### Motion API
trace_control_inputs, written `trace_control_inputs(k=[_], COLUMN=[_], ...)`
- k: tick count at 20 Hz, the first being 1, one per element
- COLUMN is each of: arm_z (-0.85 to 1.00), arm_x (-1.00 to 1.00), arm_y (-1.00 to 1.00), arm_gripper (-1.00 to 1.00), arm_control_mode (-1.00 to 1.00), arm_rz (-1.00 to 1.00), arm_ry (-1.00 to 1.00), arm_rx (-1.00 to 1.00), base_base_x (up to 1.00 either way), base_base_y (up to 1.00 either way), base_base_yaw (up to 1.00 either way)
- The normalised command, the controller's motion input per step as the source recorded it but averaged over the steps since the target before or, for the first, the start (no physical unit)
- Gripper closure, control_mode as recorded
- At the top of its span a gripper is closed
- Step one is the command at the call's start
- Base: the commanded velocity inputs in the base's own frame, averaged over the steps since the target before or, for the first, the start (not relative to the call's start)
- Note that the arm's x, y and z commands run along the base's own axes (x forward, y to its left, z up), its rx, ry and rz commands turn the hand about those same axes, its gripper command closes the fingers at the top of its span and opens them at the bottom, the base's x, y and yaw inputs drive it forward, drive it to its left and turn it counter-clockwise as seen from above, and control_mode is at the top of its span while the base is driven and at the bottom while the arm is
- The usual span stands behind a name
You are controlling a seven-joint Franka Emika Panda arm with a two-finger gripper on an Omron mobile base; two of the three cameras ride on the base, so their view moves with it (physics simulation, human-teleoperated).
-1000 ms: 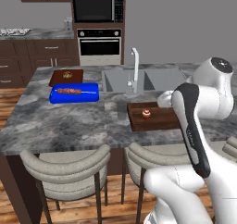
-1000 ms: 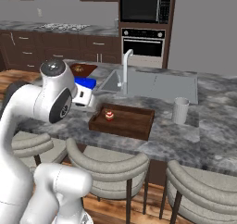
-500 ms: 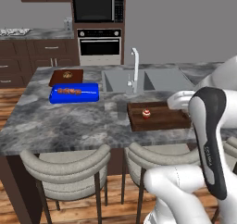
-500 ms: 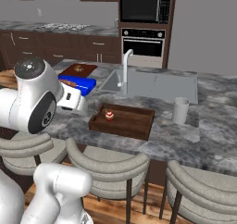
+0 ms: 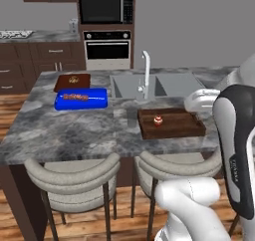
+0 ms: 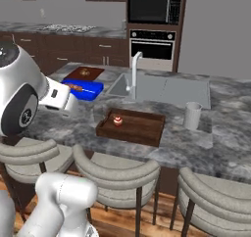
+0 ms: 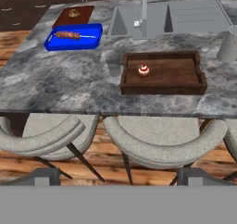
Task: Take the cupcakes from the fridge and place them on the empty tray on the dining counter.
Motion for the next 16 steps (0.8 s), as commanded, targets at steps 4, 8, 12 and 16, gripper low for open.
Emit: trace_control_inputs(k=[4, 8, 12, 16], arm_z=[0.00, 0.00, 0.00, 0.00], arm_x=[0.00, 0.00, 0.00, 0.00], arm_y=[0.00, 0.00, 0.00, 0.00], arm_gripper=[-1.00, -1.00, -1.00, -1.00], arm_control_mode=[1.00, 1.00, 1.00, 1.00], arm_rz=[0.00, 0.00, 0.00, 0.00], arm_ry=[0.00, 0.00, 0.00, 0.00], arm_rx=[0.00, 0.00, 0.00, 0.00], base_base_x=[-0.04, 0.00, -0.33, -0.14], base_base_y=[0.87, 1.00, 0.99, 0.38], base_base_yaw=[0.03, 0.17, 0.46, 0.97])
